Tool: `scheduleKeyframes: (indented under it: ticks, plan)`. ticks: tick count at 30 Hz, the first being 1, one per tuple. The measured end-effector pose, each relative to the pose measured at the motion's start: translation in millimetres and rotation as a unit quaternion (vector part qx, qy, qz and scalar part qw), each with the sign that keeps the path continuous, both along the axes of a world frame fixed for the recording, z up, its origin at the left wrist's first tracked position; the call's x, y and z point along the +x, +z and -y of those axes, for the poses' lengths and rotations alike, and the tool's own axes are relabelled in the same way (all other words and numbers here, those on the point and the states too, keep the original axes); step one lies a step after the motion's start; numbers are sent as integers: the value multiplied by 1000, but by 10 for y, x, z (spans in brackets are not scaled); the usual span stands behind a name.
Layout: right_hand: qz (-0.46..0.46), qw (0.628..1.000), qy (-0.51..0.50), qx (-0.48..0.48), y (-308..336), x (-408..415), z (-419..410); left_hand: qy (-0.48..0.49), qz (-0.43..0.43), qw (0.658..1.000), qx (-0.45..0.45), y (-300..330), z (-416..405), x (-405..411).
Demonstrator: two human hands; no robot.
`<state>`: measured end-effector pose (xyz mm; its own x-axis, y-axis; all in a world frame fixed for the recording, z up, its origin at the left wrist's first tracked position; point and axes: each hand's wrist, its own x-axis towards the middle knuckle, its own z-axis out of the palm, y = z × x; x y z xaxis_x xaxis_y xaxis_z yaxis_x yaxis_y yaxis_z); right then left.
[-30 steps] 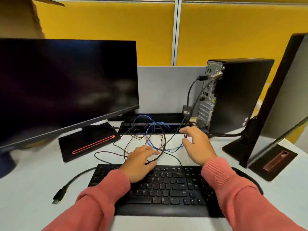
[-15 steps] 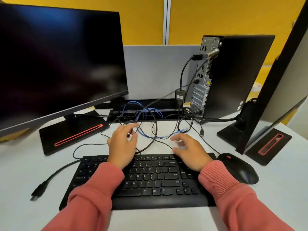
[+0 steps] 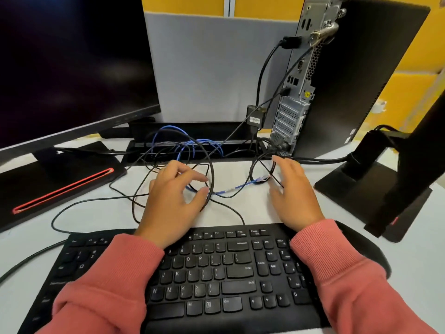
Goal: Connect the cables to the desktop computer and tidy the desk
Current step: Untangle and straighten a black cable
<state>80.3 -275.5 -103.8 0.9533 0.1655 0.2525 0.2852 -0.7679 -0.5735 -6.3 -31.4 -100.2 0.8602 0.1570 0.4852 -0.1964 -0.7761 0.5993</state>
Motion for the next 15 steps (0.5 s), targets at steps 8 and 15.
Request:
scheduleKeyframes:
  ticks: [8,15]
  plan:
    - [55,997,19,60,26,-60,18,-110,-78,982,132,-15,111,-23]
    - [51,983,-64,167,74,-1,89,-111,-77,983,124,21,122,-48]
